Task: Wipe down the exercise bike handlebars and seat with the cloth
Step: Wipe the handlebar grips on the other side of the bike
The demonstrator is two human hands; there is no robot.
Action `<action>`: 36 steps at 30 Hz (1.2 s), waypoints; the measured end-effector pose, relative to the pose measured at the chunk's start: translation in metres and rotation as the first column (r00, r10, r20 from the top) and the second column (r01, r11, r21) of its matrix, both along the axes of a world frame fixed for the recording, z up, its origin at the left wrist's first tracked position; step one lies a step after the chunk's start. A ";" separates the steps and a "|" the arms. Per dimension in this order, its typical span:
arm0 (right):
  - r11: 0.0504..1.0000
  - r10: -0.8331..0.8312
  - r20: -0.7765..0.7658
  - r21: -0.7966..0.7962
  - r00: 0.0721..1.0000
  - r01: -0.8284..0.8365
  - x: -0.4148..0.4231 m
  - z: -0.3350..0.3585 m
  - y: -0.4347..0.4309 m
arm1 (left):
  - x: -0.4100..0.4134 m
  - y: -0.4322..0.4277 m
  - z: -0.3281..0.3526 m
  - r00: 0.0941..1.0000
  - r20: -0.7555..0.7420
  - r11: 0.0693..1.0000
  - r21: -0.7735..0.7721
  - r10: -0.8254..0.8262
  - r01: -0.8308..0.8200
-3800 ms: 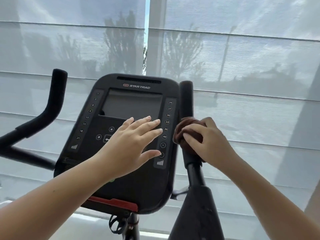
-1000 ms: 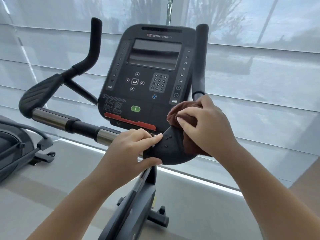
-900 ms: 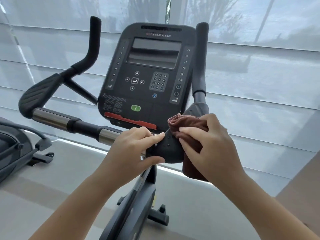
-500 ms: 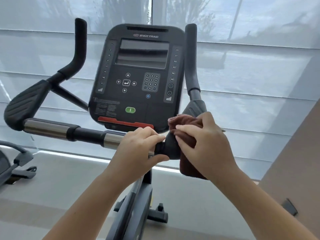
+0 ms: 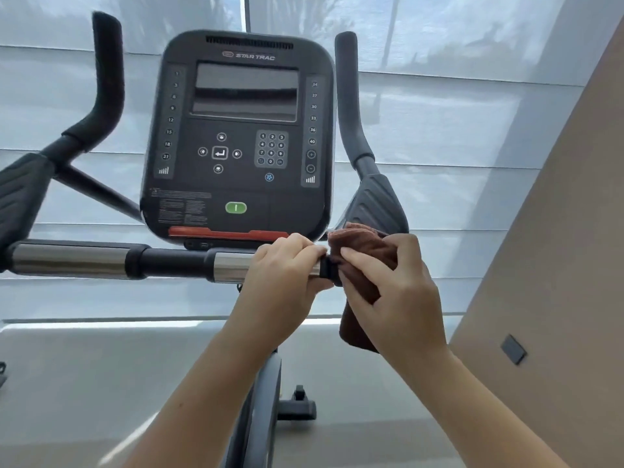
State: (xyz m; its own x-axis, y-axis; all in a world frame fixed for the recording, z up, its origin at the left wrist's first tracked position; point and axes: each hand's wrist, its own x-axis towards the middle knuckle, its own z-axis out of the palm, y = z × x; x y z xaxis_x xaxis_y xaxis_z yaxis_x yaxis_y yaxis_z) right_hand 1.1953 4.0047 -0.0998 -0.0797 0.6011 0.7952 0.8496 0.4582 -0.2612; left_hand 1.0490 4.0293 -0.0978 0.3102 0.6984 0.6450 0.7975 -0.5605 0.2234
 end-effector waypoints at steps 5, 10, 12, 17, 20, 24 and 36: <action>0.985 -0.122 0.087 -0.113 0.989 0.131 -0.005 0.042 0.048 | 0.001 0.000 -0.001 1.000 0.020 1.000 0.004 0.012 -0.012; 0.988 -0.138 -0.046 0.067 0.989 0.141 -0.019 -0.012 -0.001 | -0.001 0.001 -0.001 1.000 0.023 1.000 0.008 -0.004 0.004; 0.988 -0.135 -0.037 0.073 0.990 0.138 -0.015 -0.013 0.001 | -0.001 0.002 -0.001 1.000 0.021 1.000 0.007 -0.011 0.011; 0.975 -0.202 -0.043 -0.105 0.978 0.197 0.004 0.044 0.055 | -0.001 0.001 0.001 1.000 0.021 1.000 -0.016 -0.003 0.004; 0.973 -0.223 -0.092 -0.087 0.971 0.215 0.003 0.034 0.051 | 0.001 0.001 0.002 1.000 0.030 1.000 -0.008 0.009 -0.009; 0.994 -0.087 -0.107 0.049 0.990 0.093 -0.004 -0.004 0.010 | 0.003 0.000 0.003 1.000 0.009 1.000 -0.012 0.023 -0.023; 1.000 0.021 -0.114 -0.021 0.993 -0.023 0.023 0.019 0.043 | 0.012 -0.009 -0.003 0.992 -0.058 0.994 0.017 0.109 -0.108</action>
State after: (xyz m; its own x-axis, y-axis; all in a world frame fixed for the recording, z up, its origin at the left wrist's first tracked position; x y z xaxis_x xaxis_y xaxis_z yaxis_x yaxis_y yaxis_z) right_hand 1.2180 4.0480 -0.0806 -0.0029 0.6175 0.7866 0.8036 0.4696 -0.3656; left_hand 1.0608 4.0208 -0.1005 0.2707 0.7210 0.6379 0.8655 -0.4724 0.1666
